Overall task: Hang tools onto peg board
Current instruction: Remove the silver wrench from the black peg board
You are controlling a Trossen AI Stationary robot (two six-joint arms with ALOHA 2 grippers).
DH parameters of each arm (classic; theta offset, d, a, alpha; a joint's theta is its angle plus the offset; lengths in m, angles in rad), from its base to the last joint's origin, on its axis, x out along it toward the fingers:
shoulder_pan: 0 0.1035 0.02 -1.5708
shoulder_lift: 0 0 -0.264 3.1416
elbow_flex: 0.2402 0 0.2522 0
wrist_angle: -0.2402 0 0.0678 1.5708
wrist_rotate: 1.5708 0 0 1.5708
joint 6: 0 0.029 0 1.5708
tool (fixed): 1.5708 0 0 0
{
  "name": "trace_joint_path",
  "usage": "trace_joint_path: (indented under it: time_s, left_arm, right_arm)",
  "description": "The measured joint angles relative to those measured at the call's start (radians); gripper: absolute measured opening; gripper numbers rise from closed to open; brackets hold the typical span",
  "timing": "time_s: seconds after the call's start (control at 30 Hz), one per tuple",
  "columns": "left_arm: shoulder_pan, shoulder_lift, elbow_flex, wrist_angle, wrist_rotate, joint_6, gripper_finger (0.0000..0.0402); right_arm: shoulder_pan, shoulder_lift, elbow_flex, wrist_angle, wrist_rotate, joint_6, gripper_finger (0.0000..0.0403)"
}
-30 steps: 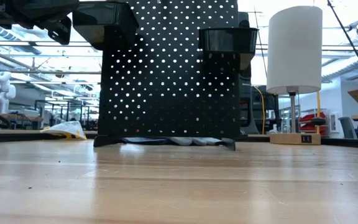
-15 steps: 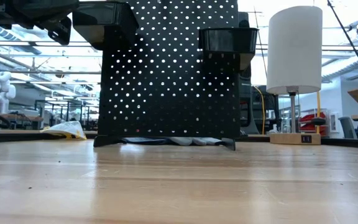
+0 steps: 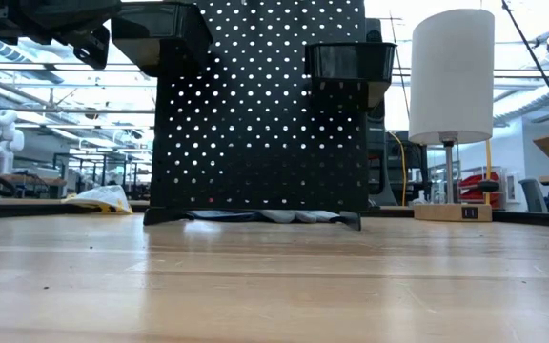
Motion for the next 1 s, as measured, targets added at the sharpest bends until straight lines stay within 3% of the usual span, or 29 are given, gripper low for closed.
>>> trace_joint_path:
  time_s: [0.3, 0.73, 1.0]
  left_arm:
    - [0.0, 0.0, 0.0, 0.0, 0.0, -0.002, 0.0013]
    - [0.0, 0.0, 0.0, -0.025, 0.0, -0.025, 0.0013]
    - [0.0, 0.0, 0.0, -0.026, 0.0, -0.026, 0.0013]
  right_arm:
    - [0.0, -0.014, 0.0, 0.045, -0.055, -0.027, 0.0006]
    - [0.0, -0.05, 0.0, 0.046, -0.053, -0.089, 0.0006]
    - [0.0, -0.161, 0.0, -0.023, -0.052, -0.216, 0.0006]
